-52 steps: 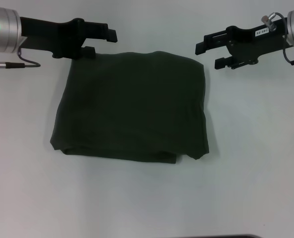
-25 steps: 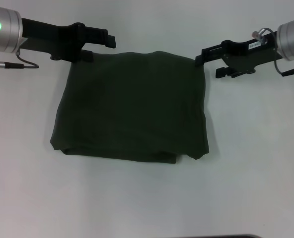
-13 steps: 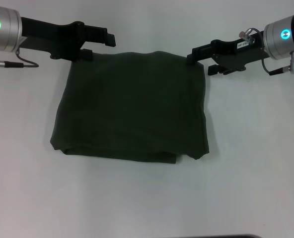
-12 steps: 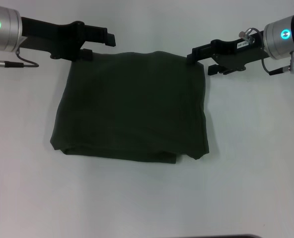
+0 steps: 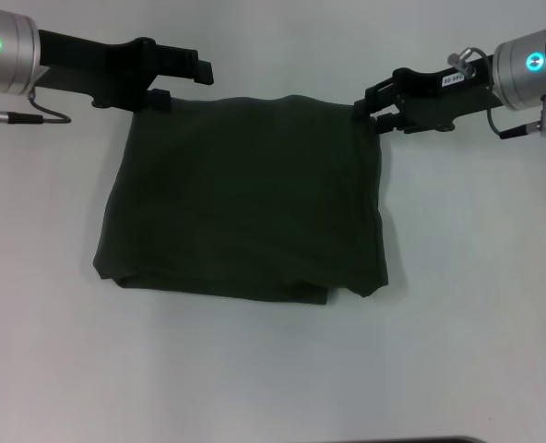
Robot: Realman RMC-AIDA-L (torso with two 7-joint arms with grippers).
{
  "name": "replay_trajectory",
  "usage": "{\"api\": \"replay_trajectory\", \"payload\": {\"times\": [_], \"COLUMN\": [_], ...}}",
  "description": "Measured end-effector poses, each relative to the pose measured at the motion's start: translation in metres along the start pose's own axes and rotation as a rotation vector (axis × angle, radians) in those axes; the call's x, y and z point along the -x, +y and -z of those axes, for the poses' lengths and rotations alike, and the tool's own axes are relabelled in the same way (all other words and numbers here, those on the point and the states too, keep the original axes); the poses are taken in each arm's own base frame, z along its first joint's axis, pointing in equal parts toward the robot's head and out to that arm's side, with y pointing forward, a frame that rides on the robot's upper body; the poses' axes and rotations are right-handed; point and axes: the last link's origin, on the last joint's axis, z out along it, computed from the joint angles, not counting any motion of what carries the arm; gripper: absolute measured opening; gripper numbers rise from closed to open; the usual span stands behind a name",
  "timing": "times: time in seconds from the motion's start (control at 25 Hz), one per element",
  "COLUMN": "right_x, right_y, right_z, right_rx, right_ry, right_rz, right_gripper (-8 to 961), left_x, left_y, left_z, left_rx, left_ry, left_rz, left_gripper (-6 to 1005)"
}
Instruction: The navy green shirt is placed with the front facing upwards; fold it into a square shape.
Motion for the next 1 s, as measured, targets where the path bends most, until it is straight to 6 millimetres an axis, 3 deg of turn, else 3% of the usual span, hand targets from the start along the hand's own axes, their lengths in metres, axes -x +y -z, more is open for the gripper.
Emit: {"api": "replay_trajectory", "payload": {"times": [0.28,0.6,1.0], "right_x": [0.000,0.007,0.000], "right_y": [0.000,-0.010,-0.012], "right_z": [0.002,0.020,0.005], "right_rx": [-0.002,-0.022,-0.047], "right_ry": [0.011,0.021,0.004], "right_rz": [-0.002,-0.014,0.016], "right_gripper": [331,164,402], "left_x": [0.000,0.000,0.001], "left_y": [0.000,0.000,-0.001], "left_z": [0.000,0.001,0.000], "left_rx": [0.002,0.006,0.009], "left_ry": [0.002,0.005,0.006], "left_rz": [0.002,0.005,0.006], "left_gripper": [828,828,828]}}
